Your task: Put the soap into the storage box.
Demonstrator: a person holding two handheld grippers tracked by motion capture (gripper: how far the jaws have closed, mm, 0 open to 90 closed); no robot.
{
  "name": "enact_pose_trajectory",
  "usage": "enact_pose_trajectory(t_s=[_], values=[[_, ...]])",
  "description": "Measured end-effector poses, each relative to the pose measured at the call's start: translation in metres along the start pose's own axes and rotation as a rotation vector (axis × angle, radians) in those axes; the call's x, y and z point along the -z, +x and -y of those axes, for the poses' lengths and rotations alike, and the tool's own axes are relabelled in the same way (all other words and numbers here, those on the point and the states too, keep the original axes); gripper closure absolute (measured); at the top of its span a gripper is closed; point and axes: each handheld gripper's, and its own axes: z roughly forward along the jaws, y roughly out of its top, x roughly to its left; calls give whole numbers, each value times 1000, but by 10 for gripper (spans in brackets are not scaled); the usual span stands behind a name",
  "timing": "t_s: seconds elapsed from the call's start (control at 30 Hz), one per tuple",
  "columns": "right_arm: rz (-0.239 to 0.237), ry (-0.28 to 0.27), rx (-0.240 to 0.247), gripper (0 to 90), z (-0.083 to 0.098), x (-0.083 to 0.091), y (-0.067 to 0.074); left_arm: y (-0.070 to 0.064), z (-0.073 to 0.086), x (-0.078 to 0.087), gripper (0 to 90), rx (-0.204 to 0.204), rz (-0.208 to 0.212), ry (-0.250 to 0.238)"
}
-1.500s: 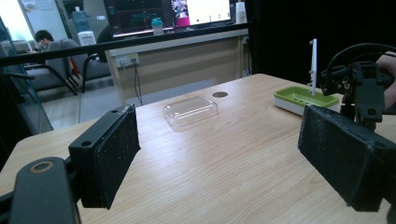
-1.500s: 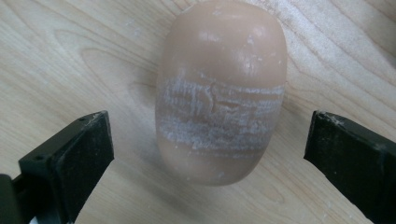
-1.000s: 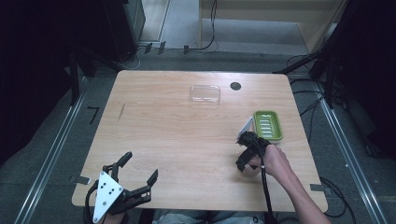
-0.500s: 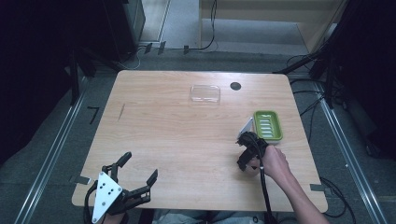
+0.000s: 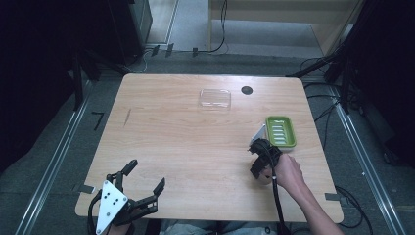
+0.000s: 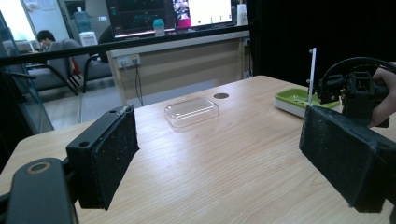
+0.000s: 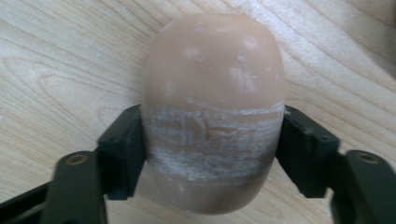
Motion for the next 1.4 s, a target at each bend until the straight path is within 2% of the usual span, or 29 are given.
enact_pose_trajectory(t_s=[0.2, 0.47, 0.67, 0.7, 0.97, 1.4], values=[[0, -11, 15, 332, 2, 0, 0, 0, 0, 0, 122, 0, 0, -3], [4, -14, 71, 335, 2, 0, 0, 0, 0, 0, 121, 0, -1, -1], [-22, -13, 46, 297, 3, 0, -2, 0, 0, 0, 121, -1, -2, 0], [-24, -7, 24, 300, 4, 0, -2, 0, 0, 0, 121, -1, -1, 0], [-16, -16, 2, 327, 5, 0, -3, 0, 0, 0, 120, -1, -1, 0], [-19, 1, 38, 337, 3, 1, -4, 0, 0, 0, 119, -1, -2, 1]])
